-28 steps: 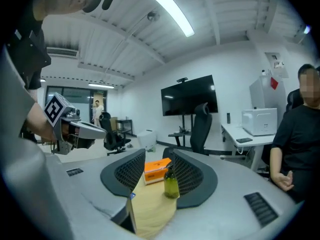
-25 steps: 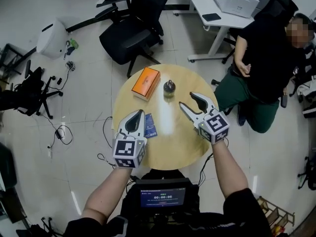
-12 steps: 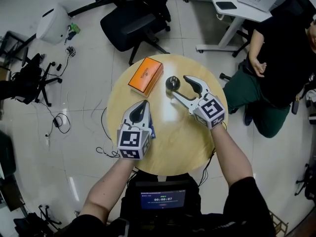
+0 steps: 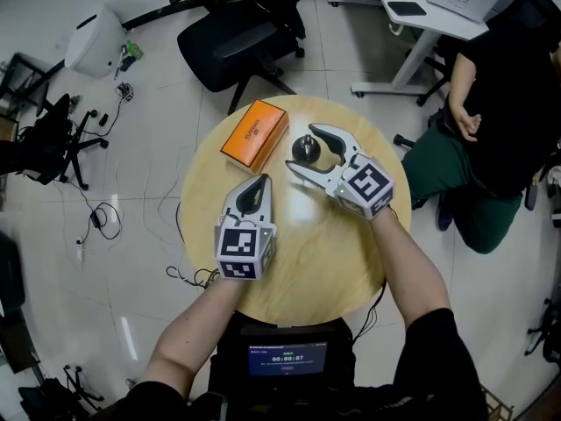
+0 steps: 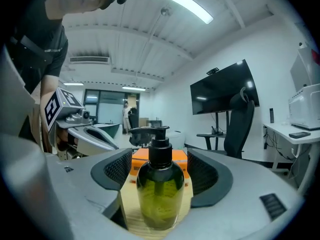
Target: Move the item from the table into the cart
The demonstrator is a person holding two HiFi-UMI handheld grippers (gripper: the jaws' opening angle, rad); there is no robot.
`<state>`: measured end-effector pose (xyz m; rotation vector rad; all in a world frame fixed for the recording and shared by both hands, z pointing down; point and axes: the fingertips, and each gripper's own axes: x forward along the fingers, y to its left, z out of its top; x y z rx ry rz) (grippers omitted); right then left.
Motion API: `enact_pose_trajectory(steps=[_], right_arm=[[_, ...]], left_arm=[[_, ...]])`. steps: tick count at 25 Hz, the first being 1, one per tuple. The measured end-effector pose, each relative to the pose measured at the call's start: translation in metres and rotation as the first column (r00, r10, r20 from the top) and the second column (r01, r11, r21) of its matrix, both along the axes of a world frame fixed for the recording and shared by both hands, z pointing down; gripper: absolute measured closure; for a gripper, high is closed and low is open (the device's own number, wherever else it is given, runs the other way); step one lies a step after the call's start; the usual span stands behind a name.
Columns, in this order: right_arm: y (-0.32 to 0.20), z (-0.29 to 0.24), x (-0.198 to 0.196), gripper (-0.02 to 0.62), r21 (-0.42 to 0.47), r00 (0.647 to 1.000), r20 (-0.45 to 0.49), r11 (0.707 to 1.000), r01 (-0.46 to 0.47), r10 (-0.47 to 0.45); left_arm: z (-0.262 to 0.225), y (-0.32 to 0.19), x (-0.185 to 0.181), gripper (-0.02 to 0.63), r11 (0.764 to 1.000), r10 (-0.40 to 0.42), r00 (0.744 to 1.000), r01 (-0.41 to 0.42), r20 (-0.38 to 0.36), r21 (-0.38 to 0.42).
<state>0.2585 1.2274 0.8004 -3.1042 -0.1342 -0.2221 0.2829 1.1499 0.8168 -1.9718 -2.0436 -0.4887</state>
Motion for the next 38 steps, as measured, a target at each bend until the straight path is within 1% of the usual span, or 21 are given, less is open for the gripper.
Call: enact_pose_trajectory(steps=[3, 4, 7, 8, 10, 12, 16, 17, 18, 23, 27, 30, 33, 35, 38], right_arm=[[-0.002, -0.002, 0.008, 0.247, -0.011, 1.000, -0.007, 1.000, 0.026, -0.026], [-0.001, 0.001, 0.010, 0.265, -0.014, 0.999, -0.009, 0.999, 0.032, -0.033], [0.001, 0.011, 0.013, 0.271, -0.028, 0.998, -0.017, 0.998, 0.052, -0.052], [0.000, 0.012, 0.014, 0.309, -0.036, 0.998, -0.019, 0.998, 0.058, -0.059], [-0.001, 0.012, 0.016, 0.330, -0.053, 0.997, -0.018, 0.996, 0.070, -0.071], [-0.004, 0.010, 0.018, 0.330, -0.067, 0.996, -0.018, 0.994, 0.081, -0.083], [-0.003, 0.002, 0.021, 0.330, -0.078, 0.995, -0.048, 0.994, 0.079, -0.083], [-0.002, 0.001, 0.022, 0.390, -0.084, 0.995, -0.050, 0.993, 0.079, -0.084], [-0.002, 0.001, 0.022, 0.411, -0.089, 0.995, -0.049, 0.993, 0.081, -0.086], [-0.003, -0.001, 0.021, 0.441, -0.099, 0.996, -0.035, 0.992, 0.078, -0.082], [-0.006, -0.010, 0.018, 0.457, -0.095, 0.995, -0.062, 0.993, 0.069, -0.075], [-0.009, -0.030, 0.015, 0.463, -0.090, 0.993, -0.106, 0.995, 0.047, -0.057], [-0.015, -0.070, 0.008, 0.468, -0.097, 0.989, -0.144, 0.995, 0.030, -0.044], [-0.023, -0.106, 0.001, 0.468, -0.101, 0.987, -0.155, 0.995, 0.020, -0.035], [-0.041, -0.174, -0.017, 0.468, -0.087, 0.987, -0.160, 0.996, 0.004, -0.018]], left_arm=[[0.011, 0.001, -0.001, 0.595, 1.000, -0.005, 1.000, 0.005, 0.002, 0.007], [0.015, 0.002, -0.001, 0.595, 1.000, -0.010, 1.000, 0.010, 0.003, 0.009], [0.024, 0.005, -0.004, 0.595, 1.000, -0.011, 1.000, 0.011, 0.006, 0.000], [0.025, 0.006, -0.004, 0.595, 1.000, -0.010, 1.000, 0.011, 0.007, -0.006], [0.028, 0.008, -0.002, 0.595, 1.000, -0.015, 1.000, 0.015, 0.009, -0.017], [0.029, 0.010, 0.001, 0.595, 0.999, -0.024, 1.000, 0.024, 0.011, -0.026], [0.034, 0.013, 0.005, 0.595, 0.999, -0.027, 1.000, 0.027, 0.007, -0.040], [0.036, 0.014, 0.005, 0.595, 0.999, -0.025, 1.000, 0.026, 0.006, -0.041], [0.037, 0.014, 0.006, 0.595, 0.999, -0.024, 1.000, 0.024, 0.005, -0.043], [0.033, 0.013, 0.005, 0.595, 0.999, -0.018, 1.000, 0.018, 0.005, -0.052], [0.024, 0.010, 0.005, 0.595, 0.998, -0.013, 1.000, 0.013, -0.002, -0.054], [0.009, 0.010, 0.009, 0.595, 0.997, -0.022, 1.000, 0.022, -0.004, -0.068], [-0.017, 0.005, 0.009, 0.595, 0.997, -0.016, 1.000, 0.015, -0.006, -0.074], [-0.048, -0.003, 0.007, 0.595, 0.997, -0.007, 1.000, 0.006, -0.008, -0.080], [-0.115, -0.017, 0.000, 0.595, 0.996, 0.002, 1.000, -0.002, -0.003, -0.092]])
